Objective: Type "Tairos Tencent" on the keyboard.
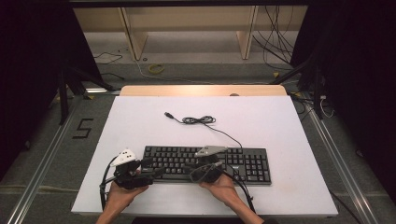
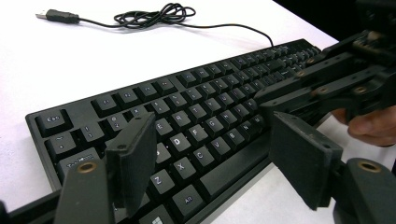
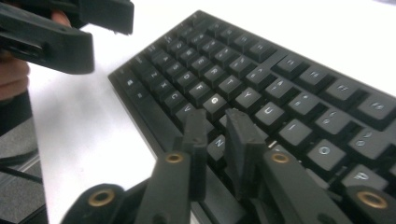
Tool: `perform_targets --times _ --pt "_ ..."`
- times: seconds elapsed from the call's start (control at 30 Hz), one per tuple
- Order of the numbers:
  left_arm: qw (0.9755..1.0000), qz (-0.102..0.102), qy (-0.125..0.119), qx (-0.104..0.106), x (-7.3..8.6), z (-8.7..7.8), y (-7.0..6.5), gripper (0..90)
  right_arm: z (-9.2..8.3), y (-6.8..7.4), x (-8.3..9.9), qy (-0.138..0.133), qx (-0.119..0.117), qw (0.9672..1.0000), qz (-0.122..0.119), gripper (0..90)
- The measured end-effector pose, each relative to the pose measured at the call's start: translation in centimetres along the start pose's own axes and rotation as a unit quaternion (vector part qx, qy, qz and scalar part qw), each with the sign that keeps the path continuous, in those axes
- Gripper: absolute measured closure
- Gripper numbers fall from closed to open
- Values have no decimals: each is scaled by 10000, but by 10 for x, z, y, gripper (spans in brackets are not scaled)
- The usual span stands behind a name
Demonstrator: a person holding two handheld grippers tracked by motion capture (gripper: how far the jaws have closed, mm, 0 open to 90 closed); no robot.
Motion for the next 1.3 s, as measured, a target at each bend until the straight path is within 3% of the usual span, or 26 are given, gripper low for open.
perform_targets --times 0.3,0.7,1.1,1.3 --pt "10000 -35 -29 -16 -3 0 1 317 -28 -11 3 -346 -41 9994 59 579" --pt "10000 -5 45 -42 -13 6 1 297 -61 -23 14 -665 34 9977 107 407" --pt "9999 9 130 -51 -21 16 2 274 -83 -32 31 -799 219 9964 193 356" --pt "9997 3 207 -110 -28 23 4 346 -91 -33 36 -862 259 9957 198 350"
Point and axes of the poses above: each handheld gripper's, and its own axes: z roughly forward along the jaws, x roughly out of its underside, y roughly to its left, the point moved 5 cm from there along z, roughly forward along the jaws, and after that the axes turned 10 degrees about y, right-handed, at the moved point
